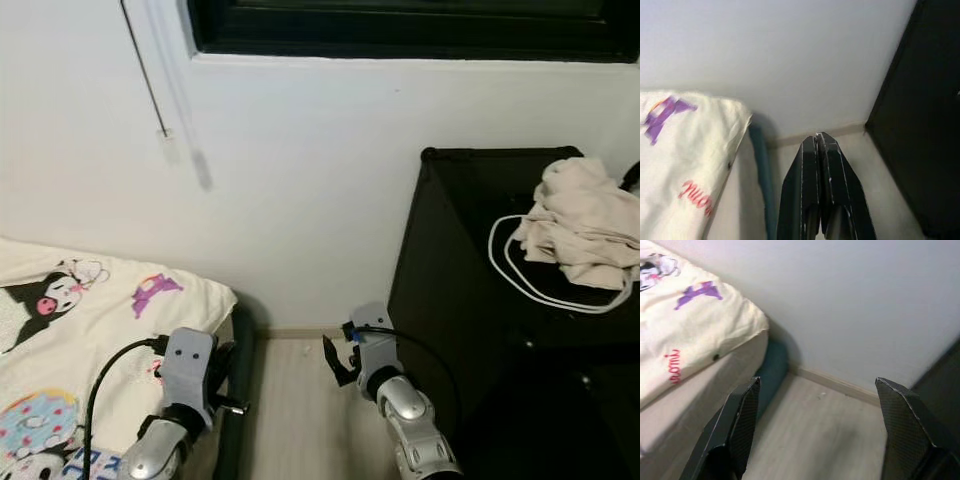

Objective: Clean up the room

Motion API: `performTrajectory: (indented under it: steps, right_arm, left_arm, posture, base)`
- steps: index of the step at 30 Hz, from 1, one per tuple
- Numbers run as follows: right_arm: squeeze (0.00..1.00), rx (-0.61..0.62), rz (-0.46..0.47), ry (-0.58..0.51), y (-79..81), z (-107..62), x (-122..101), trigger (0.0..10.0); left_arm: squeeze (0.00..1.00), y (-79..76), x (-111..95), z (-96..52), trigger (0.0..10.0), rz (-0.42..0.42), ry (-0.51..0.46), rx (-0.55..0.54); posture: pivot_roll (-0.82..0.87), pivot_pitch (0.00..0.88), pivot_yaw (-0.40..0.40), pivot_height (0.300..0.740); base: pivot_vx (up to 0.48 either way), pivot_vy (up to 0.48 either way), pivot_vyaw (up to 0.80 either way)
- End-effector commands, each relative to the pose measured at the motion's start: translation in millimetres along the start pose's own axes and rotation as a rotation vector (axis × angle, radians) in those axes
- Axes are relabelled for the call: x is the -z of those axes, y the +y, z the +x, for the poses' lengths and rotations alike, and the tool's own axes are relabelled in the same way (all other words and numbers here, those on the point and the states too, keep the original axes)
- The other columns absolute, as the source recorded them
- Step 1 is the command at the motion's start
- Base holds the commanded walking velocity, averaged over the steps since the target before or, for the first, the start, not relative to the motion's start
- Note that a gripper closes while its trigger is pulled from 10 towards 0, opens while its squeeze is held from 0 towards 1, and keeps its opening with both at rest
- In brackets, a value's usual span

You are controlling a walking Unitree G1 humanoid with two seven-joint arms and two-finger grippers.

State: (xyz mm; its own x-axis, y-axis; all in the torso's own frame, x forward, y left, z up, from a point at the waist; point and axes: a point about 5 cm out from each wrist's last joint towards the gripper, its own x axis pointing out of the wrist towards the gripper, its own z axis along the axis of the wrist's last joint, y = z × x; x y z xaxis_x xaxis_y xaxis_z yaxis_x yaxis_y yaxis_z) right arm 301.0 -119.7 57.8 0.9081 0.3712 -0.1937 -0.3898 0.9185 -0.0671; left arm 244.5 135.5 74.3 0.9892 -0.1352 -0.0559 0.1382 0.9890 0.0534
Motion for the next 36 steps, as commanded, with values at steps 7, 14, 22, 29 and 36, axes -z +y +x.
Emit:
performTrajectory:
  steps: [7, 14, 22, 29, 36]
  right_arm:
    - [0.00, -0.008, -0.003, 0.010, 1.6, 2.7, 1.3, 10.0]
    - [0.00, -0.001, -0.006, 0.013, -0.2, 2.4, 1.1, 10.0]
    - [0.00, 0.004, -0.007, 0.007, 0.0, 1.6, 1.1, 10.0]
    - [0.00, 0.020, 0.023, -0.001, -2.1, 1.5, 0.4, 10.0]
    - [0.00, 0.025, 0.028, 0.000, -4.1, 1.1, 0.4, 10.0]
  left_arm:
    - [0.00, 0.4, 16.5, -4.5, 10.0, 0.018, 0.087, 0.014]
    - [0.00, -3.3, 16.1, -5.2, 10.0, 0.020, 0.088, 0.040]
    - [0.00, -3.8, 15.3, -4.3, 10.0, 0.022, 0.088, 0.045]
    - [0.00, -5.4, 14.3, -4.6, 10.0, 0.047, 0.083, 0.055]
    - [0.00, -6.0, 12.8, -3.0, 10.0, 0.054, 0.083, 0.041]
  posture:
    - [-0.04, 0.118, -0.060, 0.740]
    - [-0.05, 0.120, -0.057, 0.740]
    - [-0.05, 0.121, -0.054, 0.740]
    - [-0.05, 0.123, -0.052, 0.740]
    - [-0.05, 0.127, -0.056, 0.740]
  base:
    - [0.000, 0.000, 0.80]
    - [0.000, 0.000, 0.80]
    - [0.000, 0.000, 0.80]
    - [0.000, 0.000, 0.00]
    - [0.000, -0.158, 0.00]
